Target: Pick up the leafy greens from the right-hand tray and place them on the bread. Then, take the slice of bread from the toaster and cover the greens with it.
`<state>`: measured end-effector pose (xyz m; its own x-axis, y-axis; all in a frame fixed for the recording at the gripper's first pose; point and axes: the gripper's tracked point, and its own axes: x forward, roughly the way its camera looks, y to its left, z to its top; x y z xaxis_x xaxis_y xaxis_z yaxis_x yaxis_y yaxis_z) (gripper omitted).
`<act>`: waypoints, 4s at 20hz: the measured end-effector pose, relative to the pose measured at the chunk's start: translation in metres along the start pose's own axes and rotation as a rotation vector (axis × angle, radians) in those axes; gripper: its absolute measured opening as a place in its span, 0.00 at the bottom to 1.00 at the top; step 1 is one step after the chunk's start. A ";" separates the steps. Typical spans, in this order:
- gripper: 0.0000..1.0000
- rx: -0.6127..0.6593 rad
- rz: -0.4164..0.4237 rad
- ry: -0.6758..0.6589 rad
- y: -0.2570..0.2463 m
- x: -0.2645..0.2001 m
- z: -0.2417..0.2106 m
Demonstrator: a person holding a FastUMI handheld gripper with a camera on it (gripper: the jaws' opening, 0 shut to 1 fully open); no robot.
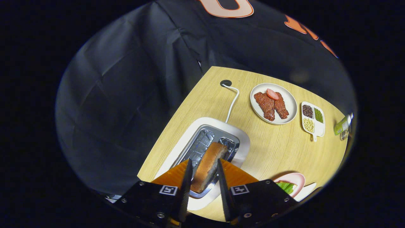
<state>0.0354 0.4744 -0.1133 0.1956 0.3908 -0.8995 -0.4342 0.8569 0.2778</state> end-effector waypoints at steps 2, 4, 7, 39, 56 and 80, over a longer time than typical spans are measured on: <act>0.33 0.009 0.008 -0.013 -0.003 -0.003 0.000; 0.20 0.033 0.050 -0.024 -0.003 -0.007 -0.003; 0.12 0.088 0.114 -0.059 -0.005 -0.019 0.002; 0.11 0.190 0.285 -0.401 -0.162 -0.123 -0.097; 0.11 0.291 0.286 -0.254 -0.222 -0.046 -0.183; 0.68 0.027 -0.306 -0.658 -0.345 -0.085 -0.141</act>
<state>0.0443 0.0982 -0.1801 0.7973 0.2460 -0.5512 -0.2552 0.9649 0.0616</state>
